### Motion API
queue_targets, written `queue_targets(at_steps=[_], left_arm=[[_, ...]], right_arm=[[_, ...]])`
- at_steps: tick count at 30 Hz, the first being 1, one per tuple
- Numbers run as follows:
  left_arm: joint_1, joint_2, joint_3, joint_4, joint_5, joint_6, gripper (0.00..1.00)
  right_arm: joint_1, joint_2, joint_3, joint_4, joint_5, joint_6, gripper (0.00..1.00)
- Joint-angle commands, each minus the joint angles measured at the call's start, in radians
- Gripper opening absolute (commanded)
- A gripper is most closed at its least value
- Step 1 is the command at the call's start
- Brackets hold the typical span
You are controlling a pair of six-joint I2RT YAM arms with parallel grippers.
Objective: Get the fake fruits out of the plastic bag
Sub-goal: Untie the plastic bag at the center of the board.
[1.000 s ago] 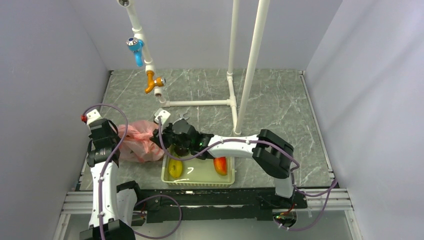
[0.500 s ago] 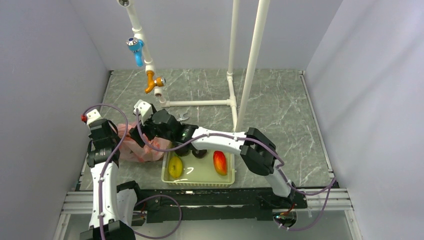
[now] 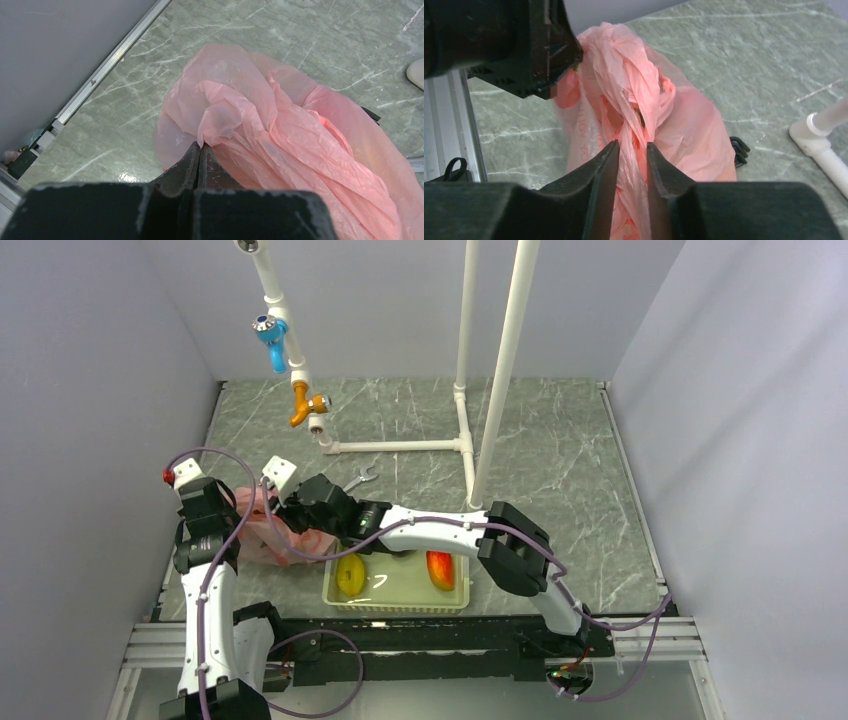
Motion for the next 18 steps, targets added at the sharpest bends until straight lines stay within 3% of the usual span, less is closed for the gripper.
queue_targets(at_steps=[1,7,18], left_arm=[[0.005,-0.006,0.033,0.018,-0.014,0.009,0.00],[0.005,-0.003,0.034,0.013,-0.029,0.005,0.00],[0.005,0.000,0.033,0.003,-0.055,-0.006,0.00]], right_arm=[[-0.001,-0.055,-0.047,0.056,0.060,-0.008,0.23],[-0.001,-0.156,-0.176,0.125,0.047,-0.008,0.00],[-0.006,-0.301,-0.428,0.298,-0.057,-0.008,0.00]])
